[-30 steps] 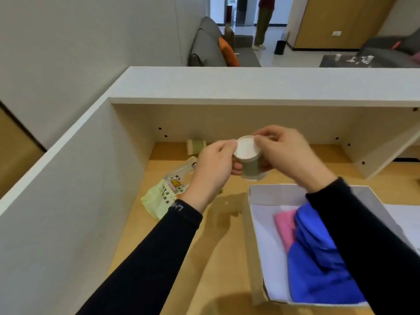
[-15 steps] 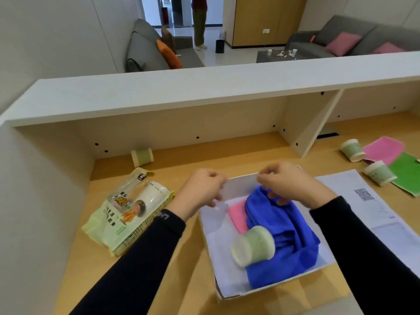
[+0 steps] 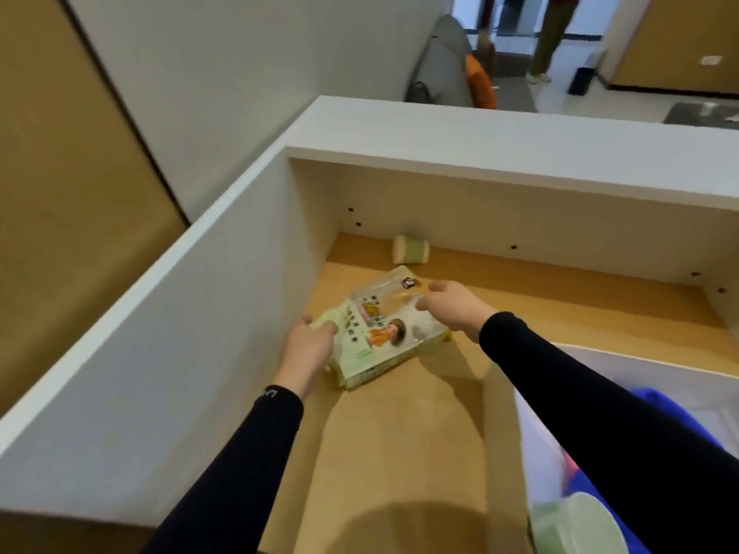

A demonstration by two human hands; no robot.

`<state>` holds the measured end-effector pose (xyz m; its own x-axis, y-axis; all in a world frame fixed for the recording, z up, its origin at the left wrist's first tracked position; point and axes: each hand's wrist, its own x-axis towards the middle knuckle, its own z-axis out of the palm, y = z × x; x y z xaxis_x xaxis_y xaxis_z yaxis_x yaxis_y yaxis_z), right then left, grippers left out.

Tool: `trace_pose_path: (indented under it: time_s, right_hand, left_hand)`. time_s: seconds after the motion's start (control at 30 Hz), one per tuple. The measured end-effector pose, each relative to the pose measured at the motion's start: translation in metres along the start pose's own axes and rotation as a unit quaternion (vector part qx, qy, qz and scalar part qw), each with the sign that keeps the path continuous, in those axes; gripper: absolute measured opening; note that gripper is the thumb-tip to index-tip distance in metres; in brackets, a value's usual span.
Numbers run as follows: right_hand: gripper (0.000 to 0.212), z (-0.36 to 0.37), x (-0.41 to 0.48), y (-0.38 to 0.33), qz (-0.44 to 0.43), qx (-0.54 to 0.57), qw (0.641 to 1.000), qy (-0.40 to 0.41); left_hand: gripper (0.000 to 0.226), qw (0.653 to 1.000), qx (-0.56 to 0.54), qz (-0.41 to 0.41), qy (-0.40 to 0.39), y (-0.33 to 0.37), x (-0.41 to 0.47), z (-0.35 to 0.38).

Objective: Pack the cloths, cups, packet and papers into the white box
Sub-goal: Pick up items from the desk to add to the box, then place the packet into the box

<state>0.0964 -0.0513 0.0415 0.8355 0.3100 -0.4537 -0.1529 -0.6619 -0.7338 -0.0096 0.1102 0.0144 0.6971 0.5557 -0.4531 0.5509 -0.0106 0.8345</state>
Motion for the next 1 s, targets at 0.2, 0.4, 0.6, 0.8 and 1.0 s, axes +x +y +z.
trace_pose_path:
  time_s: [0.2,0.4,0.6,0.8,1.0]
  right_hand:
    - [0.067,0.014,0.045,0.017,0.083,0.035,0.995,0.042]
    - [0.034,0.02,0.054,0.018,0.09,-0.019,0.995,0.033]
    - [0.021,0.0,0.036,0.005,0.048,-0.008,0.995,0.082]
    - [0.014,-0.069,-0.028,-0.007,0.017,-0.026,0.988,0.149]
    - [0.023,-0.143,-0.109,0.024,0.041,0.006,0.965,0.26]
  left_hand:
    - [0.062,0.993,-0.046,-0.106,-0.032,-0.025,0.016,-0.005]
    - [0.045,0.988,-0.083,-0.102,-0.077,-0.02,0.018,0.015]
    - [0.054,0.997,-0.069,0.0,0.028,-0.009,0.03,0.014]
    - [0.026,0.988,-0.105,0.11,-0.014,0.044,0.006,0.022]
    - [0.022,0.967,-0.073,0.208,-0.125,0.088,-0.046,0.068]
